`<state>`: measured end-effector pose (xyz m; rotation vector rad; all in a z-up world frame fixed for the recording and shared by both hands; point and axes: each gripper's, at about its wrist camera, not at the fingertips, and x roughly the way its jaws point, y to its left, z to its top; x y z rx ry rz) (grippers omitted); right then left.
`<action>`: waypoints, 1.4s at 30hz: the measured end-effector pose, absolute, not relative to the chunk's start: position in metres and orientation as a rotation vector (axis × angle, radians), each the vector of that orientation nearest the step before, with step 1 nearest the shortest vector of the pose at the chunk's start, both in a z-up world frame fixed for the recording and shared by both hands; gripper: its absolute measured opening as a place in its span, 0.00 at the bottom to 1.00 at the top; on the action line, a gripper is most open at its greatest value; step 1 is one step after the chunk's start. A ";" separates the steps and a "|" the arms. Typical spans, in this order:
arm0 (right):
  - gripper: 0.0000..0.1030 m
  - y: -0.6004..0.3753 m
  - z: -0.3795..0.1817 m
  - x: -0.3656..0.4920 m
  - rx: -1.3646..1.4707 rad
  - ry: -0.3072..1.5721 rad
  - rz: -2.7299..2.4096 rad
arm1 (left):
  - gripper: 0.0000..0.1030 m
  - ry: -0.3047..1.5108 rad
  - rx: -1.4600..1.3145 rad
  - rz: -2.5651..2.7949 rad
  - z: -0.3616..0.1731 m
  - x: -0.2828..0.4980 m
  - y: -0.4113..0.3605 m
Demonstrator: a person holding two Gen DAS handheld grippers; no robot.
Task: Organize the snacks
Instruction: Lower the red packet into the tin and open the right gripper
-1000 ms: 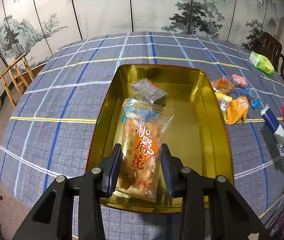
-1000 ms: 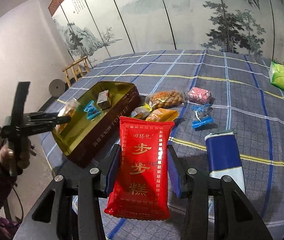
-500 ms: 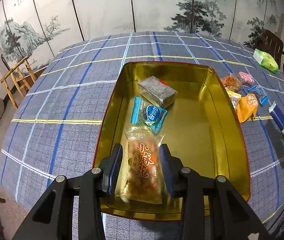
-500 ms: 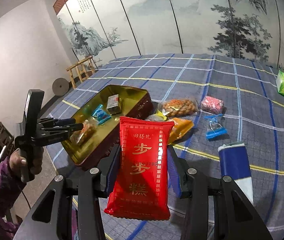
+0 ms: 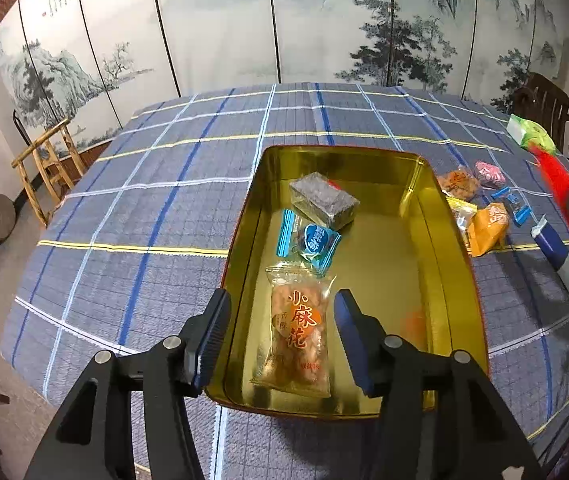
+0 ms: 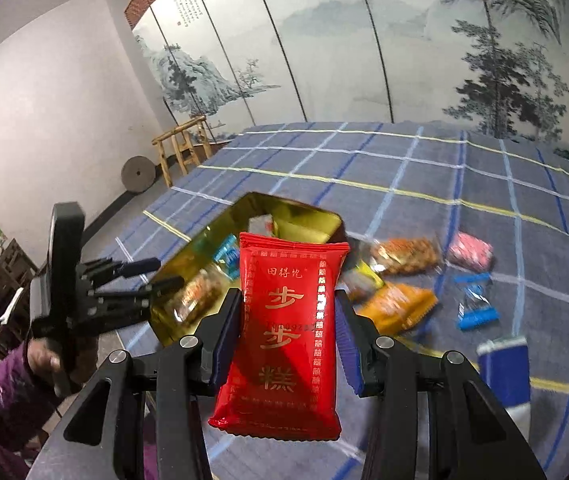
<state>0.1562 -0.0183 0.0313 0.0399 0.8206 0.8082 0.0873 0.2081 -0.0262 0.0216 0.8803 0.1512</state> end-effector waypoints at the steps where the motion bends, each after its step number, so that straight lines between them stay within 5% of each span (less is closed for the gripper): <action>1: 0.44 -0.014 0.032 0.159 0.046 0.823 0.814 | 0.49 0.878 0.022 0.150 -0.024 0.086 0.207; 42: 0.44 0.083 -0.002 0.229 0.044 0.934 0.839 | 0.65 0.875 0.024 0.209 -0.026 0.073 0.225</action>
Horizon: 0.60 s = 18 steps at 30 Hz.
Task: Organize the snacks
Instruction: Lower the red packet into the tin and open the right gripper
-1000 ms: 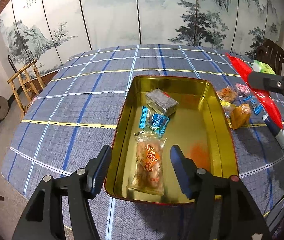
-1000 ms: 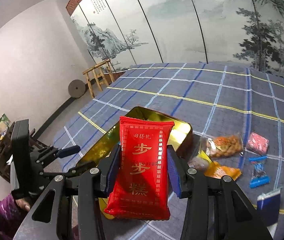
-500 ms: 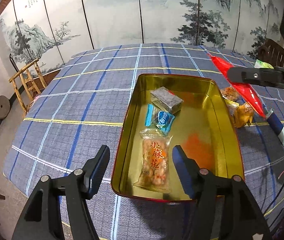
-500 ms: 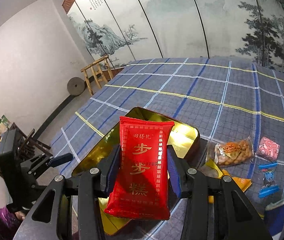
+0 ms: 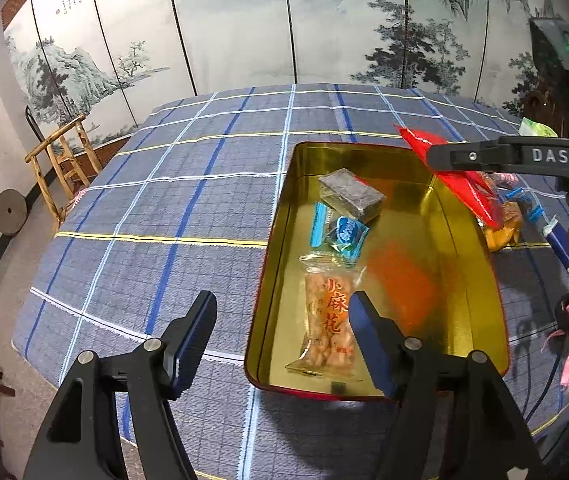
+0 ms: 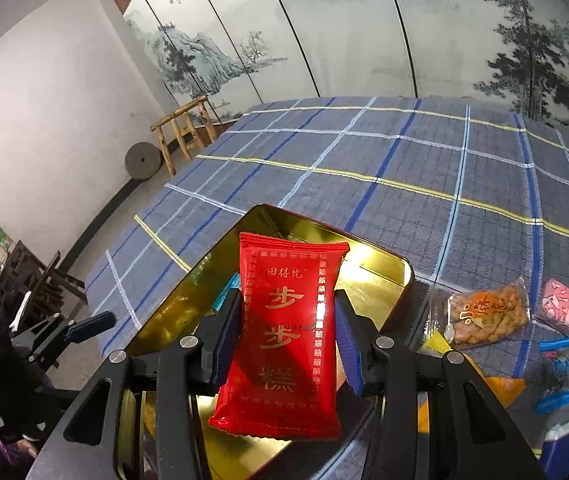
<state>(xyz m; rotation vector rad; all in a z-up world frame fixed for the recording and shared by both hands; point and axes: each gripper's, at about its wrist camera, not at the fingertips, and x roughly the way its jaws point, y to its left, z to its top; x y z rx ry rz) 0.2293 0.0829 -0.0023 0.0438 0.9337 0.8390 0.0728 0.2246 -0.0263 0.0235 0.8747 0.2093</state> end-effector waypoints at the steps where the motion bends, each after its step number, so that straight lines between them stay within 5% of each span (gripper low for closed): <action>1: 0.44 0.084 -0.004 0.231 0.041 0.938 0.834 | 0.67 0.874 0.027 0.216 -0.027 0.073 0.225; 18: 0.45 0.106 -0.032 0.255 0.016 1.001 0.791 | 0.74 0.880 0.013 0.249 -0.030 0.066 0.240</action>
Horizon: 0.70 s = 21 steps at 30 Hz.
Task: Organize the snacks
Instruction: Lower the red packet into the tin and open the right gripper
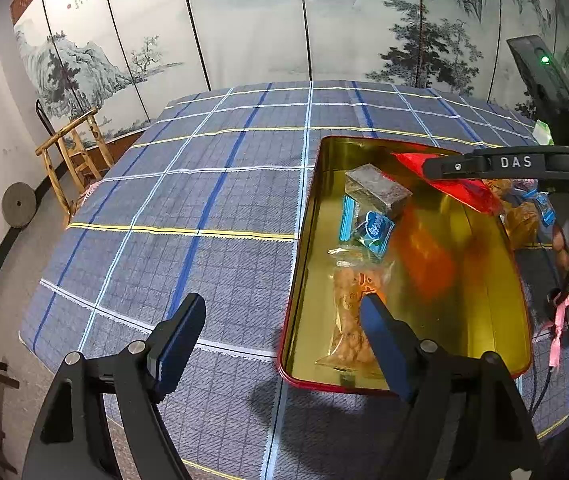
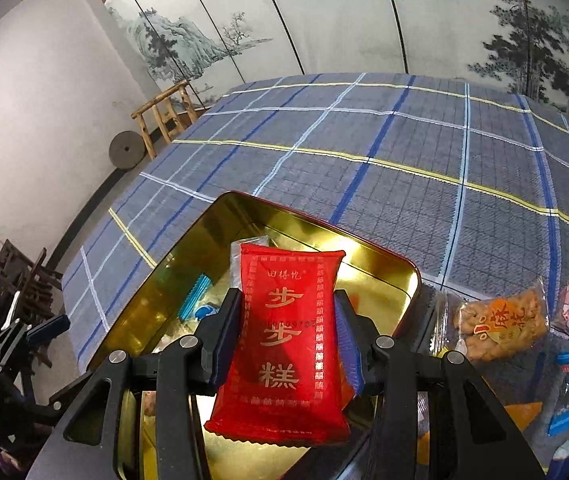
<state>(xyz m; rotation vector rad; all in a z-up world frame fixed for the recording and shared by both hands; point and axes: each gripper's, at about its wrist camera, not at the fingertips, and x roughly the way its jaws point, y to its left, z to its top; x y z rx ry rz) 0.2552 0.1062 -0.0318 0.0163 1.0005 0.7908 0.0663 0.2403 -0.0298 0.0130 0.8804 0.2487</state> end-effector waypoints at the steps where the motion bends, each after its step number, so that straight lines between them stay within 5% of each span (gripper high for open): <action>1: 0.45 0.107 -0.033 0.257 0.019 1.002 0.791 | 0.74 0.882 0.010 0.247 -0.030 0.066 0.241; 21: 0.45 0.106 -0.034 0.267 0.111 0.982 0.755 | 0.74 0.886 -0.002 0.251 -0.029 0.062 0.246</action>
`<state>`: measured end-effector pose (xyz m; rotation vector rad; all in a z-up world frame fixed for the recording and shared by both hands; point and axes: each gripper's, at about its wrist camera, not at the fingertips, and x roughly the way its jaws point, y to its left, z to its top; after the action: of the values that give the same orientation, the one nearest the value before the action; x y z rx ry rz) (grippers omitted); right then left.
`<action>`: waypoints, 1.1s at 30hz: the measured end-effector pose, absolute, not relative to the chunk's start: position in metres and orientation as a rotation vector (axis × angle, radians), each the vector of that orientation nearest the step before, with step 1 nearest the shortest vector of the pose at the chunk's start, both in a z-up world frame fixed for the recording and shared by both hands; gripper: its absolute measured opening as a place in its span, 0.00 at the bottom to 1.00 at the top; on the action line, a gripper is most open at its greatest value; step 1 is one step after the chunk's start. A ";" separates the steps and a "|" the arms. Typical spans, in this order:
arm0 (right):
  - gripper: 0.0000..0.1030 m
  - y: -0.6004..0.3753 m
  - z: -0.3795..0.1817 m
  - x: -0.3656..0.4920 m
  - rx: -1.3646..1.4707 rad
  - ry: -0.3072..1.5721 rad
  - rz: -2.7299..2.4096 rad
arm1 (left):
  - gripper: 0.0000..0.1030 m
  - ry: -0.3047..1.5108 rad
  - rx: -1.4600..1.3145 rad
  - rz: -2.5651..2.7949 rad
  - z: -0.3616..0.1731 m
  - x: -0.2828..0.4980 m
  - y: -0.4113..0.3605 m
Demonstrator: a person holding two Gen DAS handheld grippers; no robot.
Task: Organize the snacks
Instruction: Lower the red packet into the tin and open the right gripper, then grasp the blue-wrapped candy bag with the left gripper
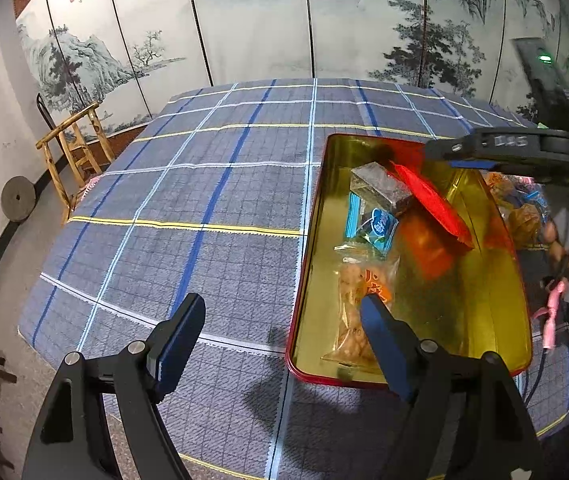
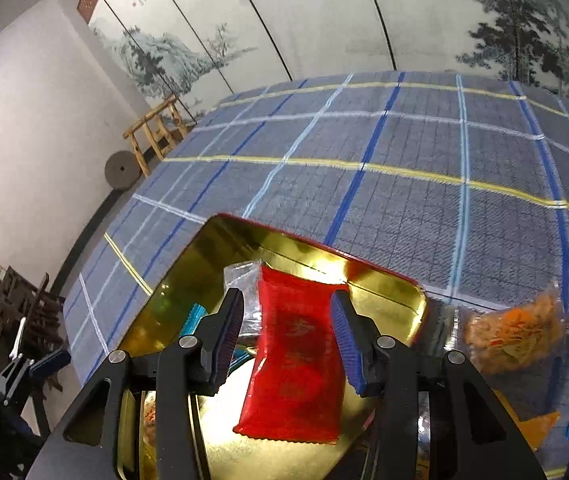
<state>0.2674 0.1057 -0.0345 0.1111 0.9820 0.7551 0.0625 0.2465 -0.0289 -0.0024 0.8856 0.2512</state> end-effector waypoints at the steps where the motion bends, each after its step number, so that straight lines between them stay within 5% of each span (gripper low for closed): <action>1: 0.45 0.098 -0.030 0.265 0.132 0.962 0.749 | 0.74 0.884 0.000 0.251 -0.028 0.062 0.246; 9: 0.47 -0.019 -0.004 0.210 0.193 0.805 0.594 | 0.74 0.854 0.058 0.206 -0.014 0.056 0.221; 20: 0.51 -0.195 -0.042 0.149 0.089 0.840 0.207 | 0.74 0.813 0.164 -0.025 0.014 0.056 0.132; 33: 0.61 -0.255 -0.073 0.150 0.176 0.846 0.171 | 0.74 0.894 0.187 -0.316 0.021 0.113 0.018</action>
<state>0.1497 -0.2548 -0.0731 0.1759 0.8456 0.1708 0.1131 0.0177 0.0207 0.1871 0.8940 -0.3158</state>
